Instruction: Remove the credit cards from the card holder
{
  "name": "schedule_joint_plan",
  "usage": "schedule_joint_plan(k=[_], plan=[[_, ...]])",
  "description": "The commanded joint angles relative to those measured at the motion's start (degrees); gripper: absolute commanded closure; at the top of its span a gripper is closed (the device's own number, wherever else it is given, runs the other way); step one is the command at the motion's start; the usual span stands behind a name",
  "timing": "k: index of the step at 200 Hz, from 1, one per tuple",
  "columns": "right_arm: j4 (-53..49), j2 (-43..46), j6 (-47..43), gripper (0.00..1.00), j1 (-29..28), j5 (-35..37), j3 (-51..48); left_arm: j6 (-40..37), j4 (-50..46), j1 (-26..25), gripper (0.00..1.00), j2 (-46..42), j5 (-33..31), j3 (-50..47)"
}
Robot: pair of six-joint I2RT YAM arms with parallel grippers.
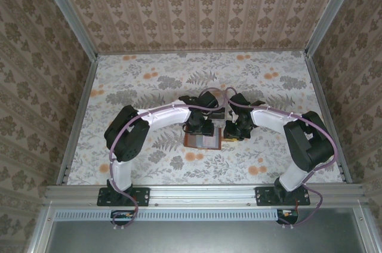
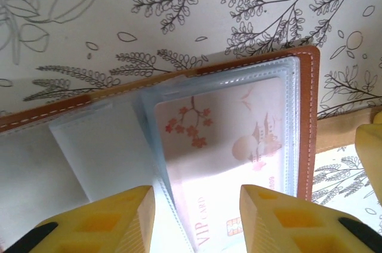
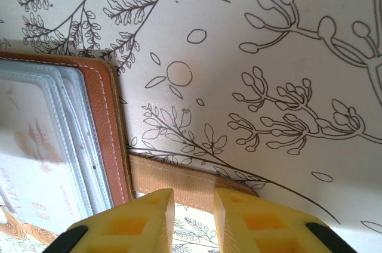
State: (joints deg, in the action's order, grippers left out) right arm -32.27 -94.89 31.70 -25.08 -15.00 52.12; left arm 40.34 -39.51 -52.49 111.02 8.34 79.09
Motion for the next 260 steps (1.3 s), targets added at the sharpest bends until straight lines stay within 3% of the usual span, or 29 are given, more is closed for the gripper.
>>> schedule_joint_plan(k=[1, 116, 260], plan=[[-0.8, -0.7, -0.4, 0.74, -0.3, 1.1, -0.5, -2.0, -4.7, -0.5, 0.57, 0.4, -3.9, 1.6], [-1.5, -0.8, -0.5, 0.74, -0.3, 1.2, 0.4, -2.4, -7.4, -0.5, 0.63, -2.6, -8.0, 1.0], [-1.9, -1.2, -0.6, 0.74, -0.3, 1.6, 0.6, -2.1, -7.6, -0.5, 0.95, -6.7, -7.4, -0.2]])
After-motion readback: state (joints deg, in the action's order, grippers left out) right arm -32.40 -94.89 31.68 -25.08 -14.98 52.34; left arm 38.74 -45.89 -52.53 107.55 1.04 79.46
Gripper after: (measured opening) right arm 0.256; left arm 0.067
